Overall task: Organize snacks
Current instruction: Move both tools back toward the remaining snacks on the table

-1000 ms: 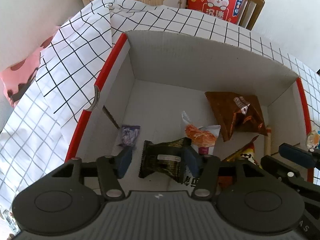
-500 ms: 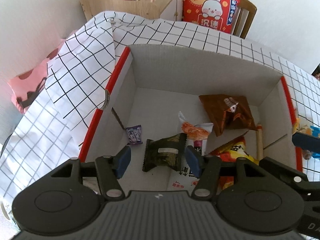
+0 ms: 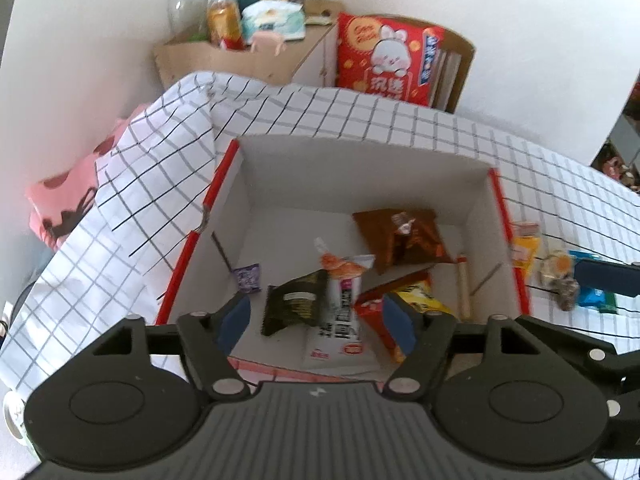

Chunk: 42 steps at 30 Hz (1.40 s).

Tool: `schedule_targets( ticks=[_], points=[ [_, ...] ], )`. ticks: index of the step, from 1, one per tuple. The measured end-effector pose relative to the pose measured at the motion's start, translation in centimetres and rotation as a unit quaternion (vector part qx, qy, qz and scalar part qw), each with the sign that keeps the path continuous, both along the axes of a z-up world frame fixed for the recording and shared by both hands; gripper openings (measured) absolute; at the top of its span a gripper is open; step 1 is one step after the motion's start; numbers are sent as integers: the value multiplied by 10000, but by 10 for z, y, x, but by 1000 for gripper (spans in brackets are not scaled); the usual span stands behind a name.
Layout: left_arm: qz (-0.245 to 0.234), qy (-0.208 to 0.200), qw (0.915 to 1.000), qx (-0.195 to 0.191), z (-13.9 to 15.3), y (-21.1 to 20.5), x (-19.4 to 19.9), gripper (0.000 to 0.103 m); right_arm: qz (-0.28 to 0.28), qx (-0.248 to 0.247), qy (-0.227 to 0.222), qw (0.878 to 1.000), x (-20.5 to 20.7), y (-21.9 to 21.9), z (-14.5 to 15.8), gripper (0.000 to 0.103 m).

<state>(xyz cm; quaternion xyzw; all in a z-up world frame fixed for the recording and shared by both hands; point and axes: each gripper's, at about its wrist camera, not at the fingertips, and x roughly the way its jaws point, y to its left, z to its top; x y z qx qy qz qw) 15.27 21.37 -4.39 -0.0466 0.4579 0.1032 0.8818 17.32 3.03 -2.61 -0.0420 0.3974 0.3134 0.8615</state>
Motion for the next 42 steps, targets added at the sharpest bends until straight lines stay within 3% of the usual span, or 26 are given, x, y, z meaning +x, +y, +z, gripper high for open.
schedule_targets(
  ticks=[8, 21, 24, 26, 34, 42],
  points=[
    [-466, -222, 9986, -61, 14, -37, -20, 79, -130, 220, -58, 9997, -24, -43, 14, 100],
    [-1249, -326, 9910, -363, 11, -121, -24, 83, -684, 140, -142, 9975, -45, -135, 11, 103],
    [-1350, -336, 9895, -400, 7, -138, -20, 94, -870, 142, -119, 9960, -47, -158, 8, 103],
    [-1385, -344, 9888, -443, 4, -150, -16, 101, -990, 113, -104, 9950, -46, -172, 5, 103],
    [-1437, -262, 9883, -440, -11, -198, 4, 101, -1341, -81, -180, 9908, -38, -227, -7, 103],
    [-1101, -90, 9933, -347, -35, -230, 33, 101, -1674, -153, -35, 9858, -6, -271, -25, 102]
  ],
)
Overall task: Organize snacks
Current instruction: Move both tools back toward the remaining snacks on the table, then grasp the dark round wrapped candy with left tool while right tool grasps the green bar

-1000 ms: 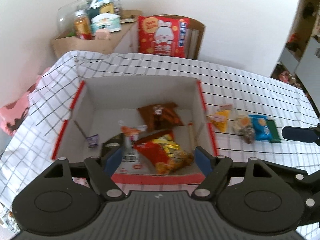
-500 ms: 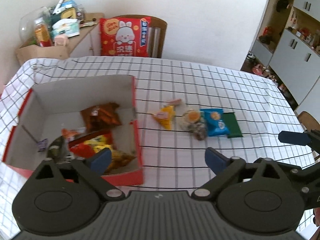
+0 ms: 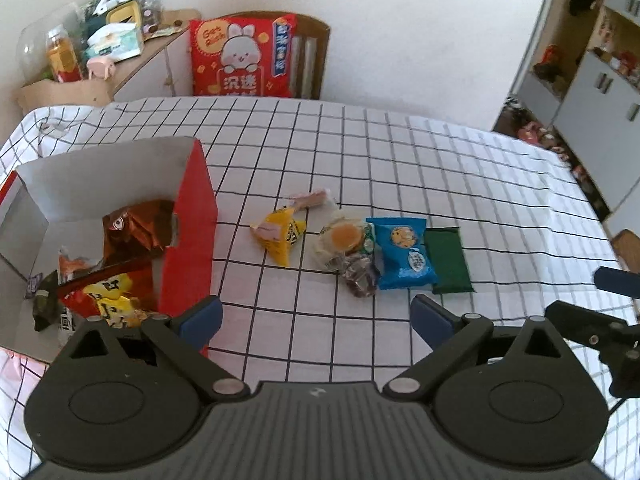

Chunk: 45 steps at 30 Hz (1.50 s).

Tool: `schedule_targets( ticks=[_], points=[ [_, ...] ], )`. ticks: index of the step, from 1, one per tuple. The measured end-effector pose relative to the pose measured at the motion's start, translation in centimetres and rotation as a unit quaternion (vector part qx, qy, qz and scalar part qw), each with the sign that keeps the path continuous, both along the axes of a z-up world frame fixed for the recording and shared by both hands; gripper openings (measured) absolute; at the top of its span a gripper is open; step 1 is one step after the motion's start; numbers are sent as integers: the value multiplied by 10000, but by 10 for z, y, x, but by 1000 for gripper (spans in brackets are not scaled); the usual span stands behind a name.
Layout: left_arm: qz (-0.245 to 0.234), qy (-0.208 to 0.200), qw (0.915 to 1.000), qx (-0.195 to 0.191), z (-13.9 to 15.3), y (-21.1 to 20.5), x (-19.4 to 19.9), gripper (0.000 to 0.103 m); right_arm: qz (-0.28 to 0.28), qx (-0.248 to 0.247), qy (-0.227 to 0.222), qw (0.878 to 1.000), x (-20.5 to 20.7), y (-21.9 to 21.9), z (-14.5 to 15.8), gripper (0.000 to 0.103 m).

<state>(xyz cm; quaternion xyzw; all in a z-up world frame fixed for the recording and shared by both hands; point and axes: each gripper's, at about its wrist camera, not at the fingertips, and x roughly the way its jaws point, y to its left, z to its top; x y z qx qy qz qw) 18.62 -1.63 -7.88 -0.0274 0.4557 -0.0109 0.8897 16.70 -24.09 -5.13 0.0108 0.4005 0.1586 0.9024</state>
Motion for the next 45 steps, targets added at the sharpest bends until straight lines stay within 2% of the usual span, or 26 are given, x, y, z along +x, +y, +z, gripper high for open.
schedule_targets(
  ticks=[8, 16, 23, 27, 35, 40, 44, 45],
  points=[
    [152, 157, 9995, 222, -21, -24, 24, 101, -138, 31, 256, 9996, 36, -19, -28, 100],
    [392, 309, 9976, 489, -43, -37, 48, 100, -118, -101, 362, 9992, 75, -14, -54, 100],
    [681, 439, 9952, 541, -58, -34, 64, 100, -120, -229, 512, 9984, 101, -5, -79, 95],
    [775, 512, 9949, 402, -64, -33, 73, 100, -175, -231, 651, 9975, 113, -2, -92, 91],
    [955, 676, 9930, 156, -75, -32, 86, 96, -106, -474, 617, 9969, 120, 14, -105, 83],
    [1058, 901, 9902, -104, -85, -29, 93, 81, 3, -759, 556, 9956, 121, 25, -112, 75],
    [1111, 996, 9884, -271, -91, -26, 97, 77, 17, -896, 470, 9949, 119, 30, -113, 72],
    [1109, 1016, 9882, -300, -92, -26, 97, 72, 28, -917, 458, 9947, 119, 31, -113, 70]
  ],
)
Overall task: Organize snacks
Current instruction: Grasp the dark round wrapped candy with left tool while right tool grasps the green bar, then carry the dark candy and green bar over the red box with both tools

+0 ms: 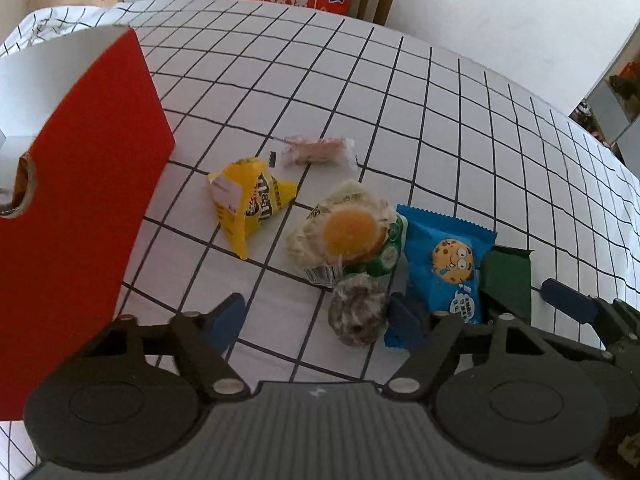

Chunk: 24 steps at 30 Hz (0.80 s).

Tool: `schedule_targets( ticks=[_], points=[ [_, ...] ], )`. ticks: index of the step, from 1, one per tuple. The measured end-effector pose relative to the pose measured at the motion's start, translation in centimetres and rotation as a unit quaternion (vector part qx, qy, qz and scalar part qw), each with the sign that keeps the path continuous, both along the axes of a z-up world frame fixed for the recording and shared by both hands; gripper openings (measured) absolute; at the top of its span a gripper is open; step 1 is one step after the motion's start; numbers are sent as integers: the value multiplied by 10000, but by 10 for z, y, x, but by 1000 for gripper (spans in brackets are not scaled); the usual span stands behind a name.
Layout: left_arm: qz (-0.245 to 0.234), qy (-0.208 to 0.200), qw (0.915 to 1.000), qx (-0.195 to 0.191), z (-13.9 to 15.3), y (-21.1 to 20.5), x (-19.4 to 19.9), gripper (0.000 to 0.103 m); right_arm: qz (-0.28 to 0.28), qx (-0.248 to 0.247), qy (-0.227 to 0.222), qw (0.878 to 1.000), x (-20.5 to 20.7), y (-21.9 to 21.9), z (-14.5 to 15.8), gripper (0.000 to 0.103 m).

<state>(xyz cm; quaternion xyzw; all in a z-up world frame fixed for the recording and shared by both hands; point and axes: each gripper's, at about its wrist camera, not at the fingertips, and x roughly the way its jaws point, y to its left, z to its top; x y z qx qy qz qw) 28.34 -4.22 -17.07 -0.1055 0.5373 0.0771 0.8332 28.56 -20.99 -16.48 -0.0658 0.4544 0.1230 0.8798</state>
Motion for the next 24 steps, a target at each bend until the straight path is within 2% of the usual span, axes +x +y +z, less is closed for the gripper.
schedule_targets(
  ticks=[2, 6, 8, 10, 11, 18, 24],
  points=[
    [7, 58, 9999, -88, -2, 1, 1, 66, 56, -77, -42, 9999, -2, 2, -1, 66],
    [-79, -11, 9999, -76, -1, -1, -1, 54, 56, -15, -95, 9999, -6, 1, 2, 46],
    [-98, -25, 9999, -77, 0, -1, -1, 46, 18, 41, -74, 10000, -6, -2, 3, 44],
    [-133, -23, 9998, -134, 1, 0, -2, 32, -28, 100, -49, 9999, -7, -4, 4, 43],
    [-139, -24, 9997, -184, 1, 0, -3, 29, -56, 106, -47, 9999, -8, -5, 4, 43],
    [-123, -37, 9995, -276, 2, 6, -14, 29, -314, 424, 89, 9986, -20, -20, 11, 43],
    [-104, -48, 9991, -420, 14, 14, -31, 29, -233, 659, 49, 9975, -42, -21, 30, 43]
  ],
)
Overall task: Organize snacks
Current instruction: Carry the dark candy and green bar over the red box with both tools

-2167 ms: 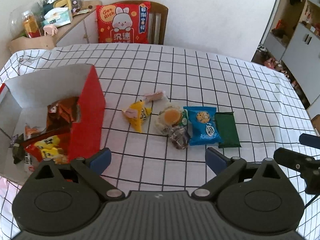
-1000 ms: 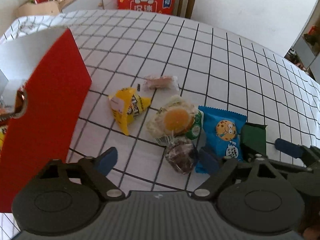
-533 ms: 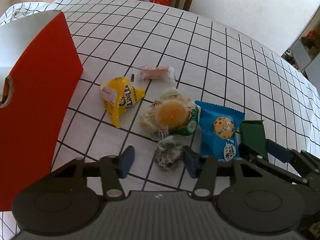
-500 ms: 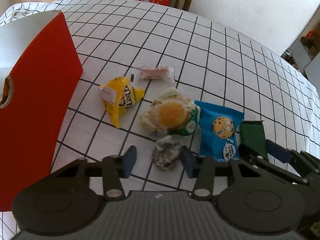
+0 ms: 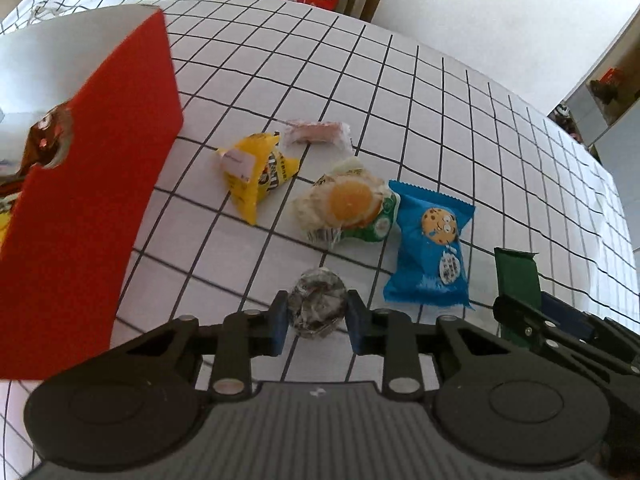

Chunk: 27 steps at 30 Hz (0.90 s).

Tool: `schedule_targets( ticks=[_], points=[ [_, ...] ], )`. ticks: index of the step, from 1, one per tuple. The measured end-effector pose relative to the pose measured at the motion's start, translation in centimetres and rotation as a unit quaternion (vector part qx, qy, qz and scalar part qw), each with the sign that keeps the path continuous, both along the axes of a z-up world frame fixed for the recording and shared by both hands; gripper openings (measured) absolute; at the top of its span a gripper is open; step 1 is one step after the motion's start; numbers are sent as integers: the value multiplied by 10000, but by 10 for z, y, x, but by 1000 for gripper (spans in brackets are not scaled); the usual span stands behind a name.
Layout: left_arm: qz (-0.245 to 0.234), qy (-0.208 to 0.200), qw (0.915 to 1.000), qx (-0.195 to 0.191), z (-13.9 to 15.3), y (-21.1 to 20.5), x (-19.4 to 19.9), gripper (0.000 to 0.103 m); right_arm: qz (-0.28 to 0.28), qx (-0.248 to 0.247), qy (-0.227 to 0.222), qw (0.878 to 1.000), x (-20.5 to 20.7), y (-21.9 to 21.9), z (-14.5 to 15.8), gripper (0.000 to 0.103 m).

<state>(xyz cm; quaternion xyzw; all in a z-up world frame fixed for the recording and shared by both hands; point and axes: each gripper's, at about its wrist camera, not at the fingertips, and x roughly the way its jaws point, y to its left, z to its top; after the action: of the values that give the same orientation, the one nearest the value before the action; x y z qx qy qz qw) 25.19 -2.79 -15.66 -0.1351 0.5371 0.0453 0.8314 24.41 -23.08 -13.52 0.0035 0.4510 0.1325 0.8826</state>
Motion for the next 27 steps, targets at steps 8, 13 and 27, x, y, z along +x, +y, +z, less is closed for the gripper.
schedule_targets(
  ticks=[8, 13, 27],
  points=[
    [55, -58, 9999, -90, 29, 17, -28, 29, 167, 264, -105, 9995, -31, 9, 36, 43],
    [74, -97, 9999, -71, 48, 30, -51, 29, 285, 342, -167, 9989, -48, 18, 57, 43],
    [7, -254, 9995, -182, 98, 72, -97, 29, 582, 408, -346, 9969, -89, 70, 102, 43]
  ],
)
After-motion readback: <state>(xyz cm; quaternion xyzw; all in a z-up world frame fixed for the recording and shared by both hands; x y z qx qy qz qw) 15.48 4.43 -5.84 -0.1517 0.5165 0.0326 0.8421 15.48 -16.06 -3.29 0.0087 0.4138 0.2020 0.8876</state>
